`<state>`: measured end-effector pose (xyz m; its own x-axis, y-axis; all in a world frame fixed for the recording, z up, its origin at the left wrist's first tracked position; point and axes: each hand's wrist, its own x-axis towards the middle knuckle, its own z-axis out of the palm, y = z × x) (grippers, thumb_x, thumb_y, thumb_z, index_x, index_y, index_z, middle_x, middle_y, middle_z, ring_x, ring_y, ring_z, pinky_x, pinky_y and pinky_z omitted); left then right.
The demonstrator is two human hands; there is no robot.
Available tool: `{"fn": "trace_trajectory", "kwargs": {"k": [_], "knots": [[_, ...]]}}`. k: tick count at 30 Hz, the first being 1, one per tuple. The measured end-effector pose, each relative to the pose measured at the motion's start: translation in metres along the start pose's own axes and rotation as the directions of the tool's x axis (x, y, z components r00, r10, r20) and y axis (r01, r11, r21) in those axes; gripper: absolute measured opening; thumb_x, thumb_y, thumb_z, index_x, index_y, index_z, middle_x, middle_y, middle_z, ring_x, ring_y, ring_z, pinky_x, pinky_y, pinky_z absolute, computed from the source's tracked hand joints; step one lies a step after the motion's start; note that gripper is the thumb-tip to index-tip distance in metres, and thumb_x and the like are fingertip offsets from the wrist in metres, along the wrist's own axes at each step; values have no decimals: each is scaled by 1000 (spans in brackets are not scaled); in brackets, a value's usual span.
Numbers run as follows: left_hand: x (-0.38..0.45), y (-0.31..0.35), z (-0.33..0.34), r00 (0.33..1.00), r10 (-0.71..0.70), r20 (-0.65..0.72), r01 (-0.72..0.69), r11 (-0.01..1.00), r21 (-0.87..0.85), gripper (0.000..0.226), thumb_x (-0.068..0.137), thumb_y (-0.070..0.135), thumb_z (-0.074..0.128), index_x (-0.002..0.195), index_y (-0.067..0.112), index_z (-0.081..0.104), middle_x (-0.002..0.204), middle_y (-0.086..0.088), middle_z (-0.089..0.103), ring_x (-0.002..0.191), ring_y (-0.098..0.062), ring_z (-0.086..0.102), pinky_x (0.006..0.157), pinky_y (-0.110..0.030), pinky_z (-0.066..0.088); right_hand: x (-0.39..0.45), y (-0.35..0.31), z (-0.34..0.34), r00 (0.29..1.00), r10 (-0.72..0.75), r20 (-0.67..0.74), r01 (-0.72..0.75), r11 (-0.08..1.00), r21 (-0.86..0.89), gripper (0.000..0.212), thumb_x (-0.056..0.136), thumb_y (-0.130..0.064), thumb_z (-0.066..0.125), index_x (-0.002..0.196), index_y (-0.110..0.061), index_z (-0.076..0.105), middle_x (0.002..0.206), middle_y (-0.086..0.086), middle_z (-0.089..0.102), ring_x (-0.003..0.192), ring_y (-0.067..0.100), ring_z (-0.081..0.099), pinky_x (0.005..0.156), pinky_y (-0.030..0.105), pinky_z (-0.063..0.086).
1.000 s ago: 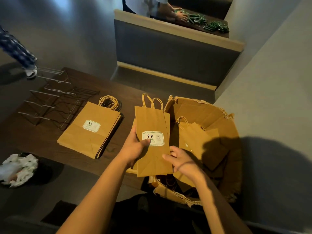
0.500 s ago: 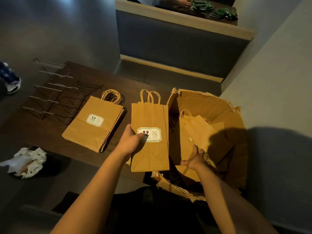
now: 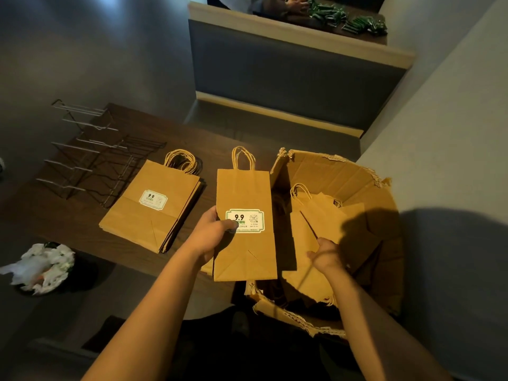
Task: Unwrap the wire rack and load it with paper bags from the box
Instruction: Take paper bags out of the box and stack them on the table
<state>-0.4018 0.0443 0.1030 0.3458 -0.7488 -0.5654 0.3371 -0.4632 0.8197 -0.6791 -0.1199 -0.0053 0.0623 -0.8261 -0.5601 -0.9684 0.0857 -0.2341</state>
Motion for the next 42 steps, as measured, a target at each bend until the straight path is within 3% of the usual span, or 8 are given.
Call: {"fn": "trace_trajectory", "kwargs": {"k": [5, 12, 16, 21, 24, 27, 31, 42], "knots": [[4, 12, 0, 995, 81, -58, -83, 996, -19, 47, 87, -7, 65, 129, 13, 56, 121, -8, 73, 115, -27, 69, 106, -52, 51, -32, -11, -66, 978, -70, 195, 4, 947, 322, 59, 98, -13, 64, 153, -7, 41, 155, 18, 43, 131, 33, 53, 101, 37, 44], [-3, 34, 20, 988, 151, -44, -154, 985, -76, 44, 89, -6, 63, 128, 14, 58, 119, -7, 75, 111, -26, 71, 99, -47, 55, -121, -76, -137, 870, -435, -231, 486, 835, 257, 31, 96, -11, 64, 124, -20, 54, 110, -4, 65, 97, 13, 67, 75, 25, 53], [-9, 38, 36, 989, 145, 0, -143, 977, -159, 37, 96, 0, 57, 131, 12, 58, 118, -12, 73, 106, -26, 72, 76, -30, 58, -166, -141, -107, 777, -583, -237, 617, 780, 102, 18, 98, -29, 62, 111, -28, 50, 93, -9, 63, 74, 9, 62, 62, 29, 52], [-16, 39, 32, 995, 96, 0, -94, 972, -215, 54, 106, 58, 31, 122, 21, 66, 113, -4, 77, 107, -19, 72, 85, -31, 56, -175, -163, -57, 695, -701, -163, 695, 712, -101, 45, 95, -50, 59, 134, -32, 45, 139, -4, 46, 121, 22, 54, 94, 38, 51], [-13, 35, 19, 992, 121, 46, -107, 966, -236, 41, 107, 42, 44, 131, 14, 62, 124, -10, 73, 116, -25, 70, 100, -42, 53, -160, -155, -52, 653, -751, -102, 757, 653, 32, 45, 95, -46, 60, 137, -33, 51, 143, -11, 48, 132, 16, 47, 108, 39, 45], [-10, 28, 13, 994, 107, 24, -97, 959, -267, 32, 99, 3, 60, 130, 9, 60, 125, -21, 70, 108, -33, 72, 91, -45, 59, -142, -143, -54, 739, -648, -186, 667, 663, 341, 41, 92, -30, 70, 131, -34, 56, 133, -15, 52, 129, 10, 51, 102, 33, 53], [-14, 28, 18, 997, 71, 16, -61, 938, -342, 26, 99, 2, 58, 124, 10, 61, 112, -16, 76, 95, -29, 76, 75, -39, 64, -119, -124, -65, 891, -440, -108, 432, 752, 498, 69, 89, -28, 76, 148, -30, 39, 143, -8, 48, 130, 13, 46, 104, 33, 47], [-4, 20, 27, 996, 80, 36, -68, 964, -256, 38, 96, -5, 61, 130, 12, 56, 118, -14, 74, 96, -24, 76, 70, -33, 62, -58, -80, -37, 951, -296, -91, 275, 675, 685, 13, 102, -33, 57, 109, -24, 64, 112, 4, 69, 91, 15, 63, 76, 31, 52]]}}
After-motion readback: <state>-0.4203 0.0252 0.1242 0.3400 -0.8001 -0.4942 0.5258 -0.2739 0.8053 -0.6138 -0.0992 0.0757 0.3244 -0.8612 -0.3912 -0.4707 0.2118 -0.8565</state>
